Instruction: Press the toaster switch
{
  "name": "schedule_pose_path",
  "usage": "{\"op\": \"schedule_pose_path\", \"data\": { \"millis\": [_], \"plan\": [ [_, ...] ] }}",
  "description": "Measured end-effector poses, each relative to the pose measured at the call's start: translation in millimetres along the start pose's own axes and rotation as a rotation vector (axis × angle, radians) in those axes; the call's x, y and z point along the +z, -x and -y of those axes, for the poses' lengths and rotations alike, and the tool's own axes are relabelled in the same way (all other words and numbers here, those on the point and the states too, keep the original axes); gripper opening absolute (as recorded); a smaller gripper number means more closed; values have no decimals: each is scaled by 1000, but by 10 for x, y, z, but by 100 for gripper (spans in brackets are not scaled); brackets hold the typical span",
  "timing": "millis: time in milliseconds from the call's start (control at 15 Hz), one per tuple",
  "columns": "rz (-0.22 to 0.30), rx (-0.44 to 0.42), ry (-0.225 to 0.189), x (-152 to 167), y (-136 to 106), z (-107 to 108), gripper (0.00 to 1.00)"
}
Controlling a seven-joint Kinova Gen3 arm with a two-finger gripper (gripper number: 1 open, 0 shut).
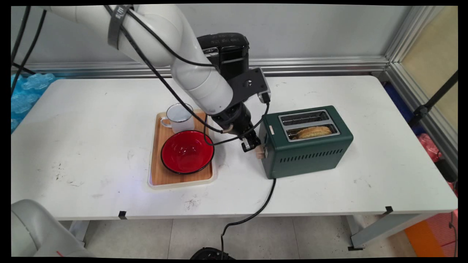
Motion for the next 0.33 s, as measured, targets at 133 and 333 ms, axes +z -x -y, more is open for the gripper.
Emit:
{"op": "schedule_pose_path", "data": {
  "millis": [133,333],
  "plan": [
    [5,1,2,40,7,2,0],
    [10,1,2,70,18,9,0]
  ]
}}
